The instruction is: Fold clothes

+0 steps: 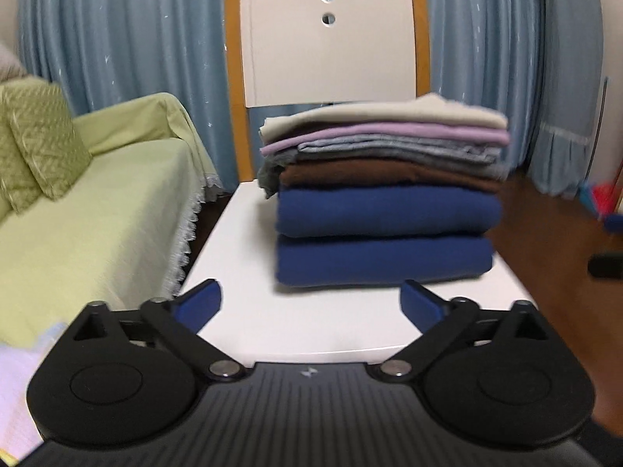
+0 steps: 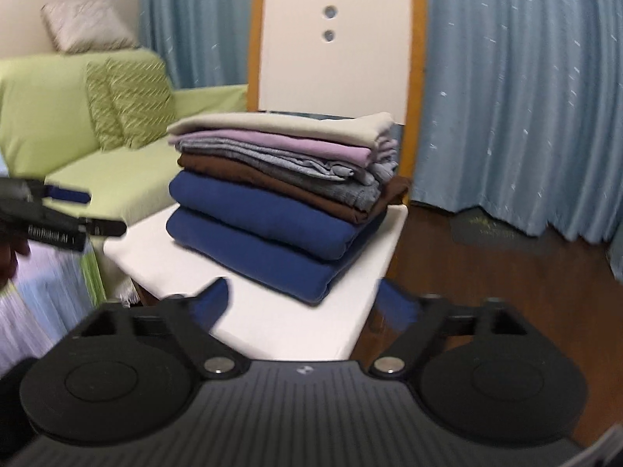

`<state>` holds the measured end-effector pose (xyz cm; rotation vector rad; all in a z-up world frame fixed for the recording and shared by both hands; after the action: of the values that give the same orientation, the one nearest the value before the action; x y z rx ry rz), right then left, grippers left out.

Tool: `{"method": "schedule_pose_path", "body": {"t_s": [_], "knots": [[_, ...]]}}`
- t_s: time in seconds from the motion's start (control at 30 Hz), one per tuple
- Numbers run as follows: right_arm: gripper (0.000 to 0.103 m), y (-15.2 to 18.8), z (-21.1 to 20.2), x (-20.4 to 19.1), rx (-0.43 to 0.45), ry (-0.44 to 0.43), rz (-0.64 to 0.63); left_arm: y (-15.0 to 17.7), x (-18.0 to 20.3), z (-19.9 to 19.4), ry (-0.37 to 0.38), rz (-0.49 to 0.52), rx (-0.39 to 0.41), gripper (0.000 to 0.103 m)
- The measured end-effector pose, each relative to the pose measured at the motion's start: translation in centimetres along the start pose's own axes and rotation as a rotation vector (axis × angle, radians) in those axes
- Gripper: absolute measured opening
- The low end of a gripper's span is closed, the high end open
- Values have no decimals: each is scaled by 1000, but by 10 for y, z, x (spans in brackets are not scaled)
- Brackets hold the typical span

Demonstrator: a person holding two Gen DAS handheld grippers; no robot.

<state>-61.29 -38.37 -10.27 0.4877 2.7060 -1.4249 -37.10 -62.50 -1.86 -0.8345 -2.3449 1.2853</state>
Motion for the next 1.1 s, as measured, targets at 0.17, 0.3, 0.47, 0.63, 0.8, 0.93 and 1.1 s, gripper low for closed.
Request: {"method": "schedule_pose_path", "body": {"t_s": [0.17,0.3,0.47,0.63,0.8,0.93,1.1], "knots": [[102,7,-16,-6,14,27,14,-11,4,-6,-3,-59,-23,102],[102,6,-22,-3,8,51,21,-15,15,-3,1,-51,-58,102],[102,0,-24,-1,15,56,24,-15,29,0,-26,-11,-70,102],[102,-5,-24,-3,33,64,17,-15,36,-4,-54,7,-34,102],[102,-7,-21,-5,25,54,21,-16,41,-5,-53,24,-20,102],[102,-9,-19,-6,23,53,16,-15,44,-1,-45,28,-30,102],[102,-13,-19,-7,38,52,18,-16,46,5,-31,34,-48,102]]}}
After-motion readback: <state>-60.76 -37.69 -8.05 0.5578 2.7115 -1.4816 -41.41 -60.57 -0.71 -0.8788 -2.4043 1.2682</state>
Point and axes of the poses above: each gripper's, at about its wrist camera, not at the fingertips, and z roughly the way its jaws point, x to its right, y to its underside, the point moved 1 cm from there along z, roughly the way its jaws point, and after that the axes turned 5 degrees about z, right-handed, at the moved point
